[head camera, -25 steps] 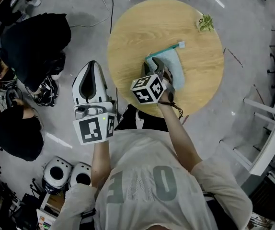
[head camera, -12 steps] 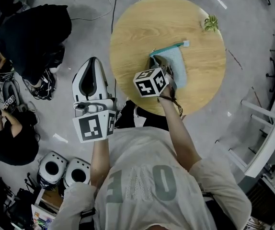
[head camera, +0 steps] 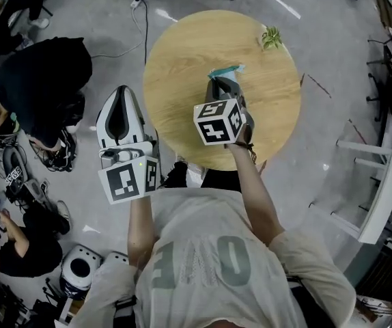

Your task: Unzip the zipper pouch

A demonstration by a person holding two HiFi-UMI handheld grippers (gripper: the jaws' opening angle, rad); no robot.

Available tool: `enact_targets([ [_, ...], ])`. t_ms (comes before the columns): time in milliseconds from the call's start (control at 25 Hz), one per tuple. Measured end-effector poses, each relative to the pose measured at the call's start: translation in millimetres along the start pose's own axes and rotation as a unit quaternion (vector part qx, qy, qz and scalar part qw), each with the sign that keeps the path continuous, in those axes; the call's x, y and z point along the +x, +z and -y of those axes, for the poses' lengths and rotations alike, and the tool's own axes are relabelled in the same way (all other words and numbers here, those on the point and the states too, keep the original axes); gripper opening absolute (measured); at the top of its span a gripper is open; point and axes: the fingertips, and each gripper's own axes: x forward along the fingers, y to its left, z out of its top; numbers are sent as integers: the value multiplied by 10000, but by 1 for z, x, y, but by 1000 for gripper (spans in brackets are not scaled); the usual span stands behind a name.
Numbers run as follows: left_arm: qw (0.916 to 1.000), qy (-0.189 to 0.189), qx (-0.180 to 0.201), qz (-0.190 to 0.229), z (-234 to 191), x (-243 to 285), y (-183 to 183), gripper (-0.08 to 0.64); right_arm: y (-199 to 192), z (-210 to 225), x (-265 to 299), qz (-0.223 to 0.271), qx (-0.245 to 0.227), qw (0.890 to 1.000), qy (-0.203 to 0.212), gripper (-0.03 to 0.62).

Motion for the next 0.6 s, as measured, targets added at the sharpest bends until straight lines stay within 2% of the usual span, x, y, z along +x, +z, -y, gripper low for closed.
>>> enact_targets([
  [160, 9989, -382, 57, 276, 28, 10, 29, 28, 34, 37, -44, 825, 512, 9952, -93, 37],
  [280, 9967, -690, 29, 422, 56, 11, 52, 28, 52, 63, -91, 1678, 1131, 9793, 77, 37],
  [360, 9944, -930, -30, 510, 76, 12, 68, 28, 62, 80, -125, 2322, 1498, 9608, 220, 37],
  [440, 9911, -1183, -88, 607, 97, 13, 84, 28, 71, 98, -161, 2952, 1799, 9378, 314, 37],
  [600, 9842, -1604, -209, 718, 141, 12, 108, 28, 67, 131, -222, 3915, 2154, 8937, 410, 37],
])
